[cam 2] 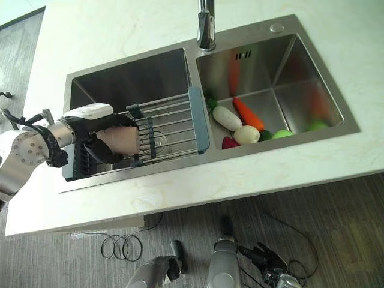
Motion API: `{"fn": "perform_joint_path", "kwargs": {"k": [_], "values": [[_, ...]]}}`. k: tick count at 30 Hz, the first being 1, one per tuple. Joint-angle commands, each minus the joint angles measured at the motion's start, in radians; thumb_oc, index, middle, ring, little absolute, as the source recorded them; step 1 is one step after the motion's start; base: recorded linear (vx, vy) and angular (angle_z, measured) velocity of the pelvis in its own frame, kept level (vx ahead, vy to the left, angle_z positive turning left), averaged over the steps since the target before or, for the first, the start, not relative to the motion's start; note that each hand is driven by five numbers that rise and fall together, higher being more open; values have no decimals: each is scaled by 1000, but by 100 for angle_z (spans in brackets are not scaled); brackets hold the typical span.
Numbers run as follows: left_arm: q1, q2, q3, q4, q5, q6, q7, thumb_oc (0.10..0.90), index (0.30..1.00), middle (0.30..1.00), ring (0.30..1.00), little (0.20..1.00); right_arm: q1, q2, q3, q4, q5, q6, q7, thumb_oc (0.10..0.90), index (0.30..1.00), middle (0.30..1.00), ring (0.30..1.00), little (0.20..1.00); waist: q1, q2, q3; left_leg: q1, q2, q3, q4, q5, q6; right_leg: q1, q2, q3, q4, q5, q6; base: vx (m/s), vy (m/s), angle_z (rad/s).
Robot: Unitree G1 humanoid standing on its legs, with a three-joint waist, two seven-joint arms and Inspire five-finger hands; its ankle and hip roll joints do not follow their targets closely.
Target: Place the dishes in the dishwasher.
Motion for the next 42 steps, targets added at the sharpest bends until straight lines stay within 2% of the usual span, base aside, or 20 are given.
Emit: {"fn": "perform_joint_path", "kwargs": {"k": [1, 7, 9, 10, 13, 17, 18, 20, 22, 23, 25, 28, 31, 33, 35, 38, 39, 40, 41, 42], "values": [[-45, 124, 96, -42, 83, -49, 198, 400, 300, 300, 300, 300, 75, 16, 15, -13, 34, -24, -15, 800, 900, 900, 900, 900, -1, -11, -103, -59, 16, -93, 71, -81, -13, 50, -28, -36, 106, -218, 72, -6, -24, 21], [-23, 171, 168, -85, 78, -26, 349, 400, 300, 300, 300, 300, 80, 20, 16, 13, 35, -1, -38, 800, 900, 900, 900, 900, 30, -4, -144, -31, 26, -103, 71, -80, -21, 94, -26, -62, 106, -240, 64, 11, -40, 13], [21, 195, 236, -90, 65, 15, 455, 400, 300, 300, 300, 300, 82, 19, 18, 22, 23, 18, -48, 800, 900, 900, 900, 900, 60, 1, -167, -15, 30, -117, 71, -77, -27, 120, -28, -80, 106, -254, 58, 66, -78, 12], [34, 198, 253, -91, 67, 19, 466, 400, 300, 300, 300, 300, 82, 18, 18, 21, 18, 21, -49, 800, 900, 900, 900, 900, 64, 2, -169, -14, 30, -119, 71, -76, -28, 123, -28, -83, 106, -255, 57, 72, -69, 8], [156, 227, 384, -85, 44, 31, 559, 400, 300, 300, 300, 300, 79, 8, 13, 34, -17, 31, -49, 800, 900, 900, 900, 900, 103, 11, -185, -4, 25, -143, 71, -67, -34, 141, -30, -96, 106, -269, 49, 44, -51, 19], [310, 244, 537, -78, 3, 41, 626, 400, 300, 300, 300, 300, 73, -15, 8, 57, -61, 30, -28, 800, 900, 900, 900, 900, 143, 22, -186, -3, 9, -180, 71, -48, -42, 161, -31, -106, 106, -283, 37, 31, -70, 11], [398, 241, 617, -71, -23, 31, 655, 400, 300, 300, 300, 300, 69, -27, 4, 65, -83, 28, -19, 800, 900, 900, 900, 900, 169, 26, -185, -7, 2, -203, 71, -36, -46, 171, -30, -111, 106, -291, 30, 45, -91, 34], [513, 229, 721, -67, -38, 38, 675, 400, 300, 300, 300, 300, 64, -39, 6, 67, -130, 27, 0, 800, 900, 900, 900, 900, 189, 35, -182, -17, 3, -216, 71, -23, -52, 182, -28, -129, 106, -300, 23, 36, -75, 23], [602, 205, 793, -54, -49, 31, 691, 400, 300, 300, 300, 300, 65, -44, 10, 63, -159, 24, 10, 800, 900, 900, 900, 900, 205, 48, -182, -35, 19, -215, 71, -3, -67, 191, -24, -152, 106, -310, 18, -20, -36, 40], [670, 187, 850, -48, -56, 5, 699, 400, 300, 300, 300, 300, 68, -49, 13, 62, -174, 18, 21, 800, 900, 900, 900, 900, 209, 60, -182, -63, 42, -211, 71, 26, -85, 197, -14, -176, 106, -316, 15, -46, -32, 77], [736, 162, 911, -41, -74, -30, 703, 400, 300, 300, 300, 300, 66, -48, 23, 56, -184, 9, 13, 800, 900, 900, 900, 900, 216, 71, -179, -113, 80, -197, 71, 47, -106, 206, -7, -208, 106, -331, 13, -176, -25, 89], [763, 120, 935, -34, -76, -83, 694, 400, 300, 300, 300, 300, 62, -52, 20, 54, -135, 27, -28, 800, 900, 900, 900, 900, 210, 57, -181, -118, 105, -145, 71, 48, -103, 201, -33, -260, 106, -327, 11, -316, 23, 145], [756, 93, 915, -25, -63, -129, 700, 400, 300, 300, 300, 300, 71, -60, -17, 71, -77, 34, -36, 800, 900, 900, 900, 900, 198, 34, -184, -64, 89, -85, 71, 22, -82, 190, -71, -299, 106, -307, 13, -300, 98, 131], [752, 87, 908, -21, -72, -153, 718, 400, 300, 300, 300, 300, 85, -55, -47, 81, -76, 24, -40, 800, 900, 900, 900, 900, 187, 19, -191, -2, 74, -55, 71, -37, -66, 192, -96, -306, 106, -306, 22, -226, 197, 113], [748, 88, 909, -33, -90, -166, 728, 400, 300, 300, 300, 300, 96, -49, -69, 89, -63, 12, -45, 800, 900, 900, 900, 900, 176, 28, -198, 27, 74, -28, 71, -66, -59, 194, -108, -333, 106, -294, 28, -255, 311, 105], [756, 89, 926, -62, -112, -158, 710, 400, 300, 300, 300, 300, 103, -38, -96, 101, -53, -2, -51, 800, 900, 900, 900, 900, 173, 40, -208, 32, 57, -46, 71, -95, -51, 188, -127, -340, 106, -265, 57, -224, 352, 114], [766, 92, 939, -74, -117, -153, 701, 400, 300, 300, 300, 300, 99, -30, -105, 103, -54, 2, -47, 800, 900, 900, 900, 900, 178, 33, -206, 22, 35, -49, 71, -87, -33, 165, -148, -350, 106, -222, 66, -189, 308, 87], [775, 95, 950, -76, -118, -156, 697, 400, 300, 300, 300, 300, 93, -20, -107, 102, -64, 5, -43, 800, 900, 900, 900, 900, 182, 24, -206, 27, 21, -55, 71, -102, -22, 155, -164, -345, 106, -200, 83, -242, 428, 86], [790, 95, 963, -91, -119, -150, 694, 400, 300, 300, 300, 300, 79, 8, -93, 91, -94, 9, -59, 800, 900, 900, 900, 900, 198, 9, -200, 39, -9, -65, 71, -131, 6, 153, -204, -348, 106, -156, 104, -140, 390, 56], [789, 92, 958, -101, -121, -154, 691, 400, 300, 300, 300, 300, 74, 19, -84, 84, -73, 17, -72, 800, 900, 900, 900, 900, 204, 4, -197, 42, -20, -67, 71, -139, 21, 162, -216, -346, 106, -144, 105, -131, 448, 42]]}}
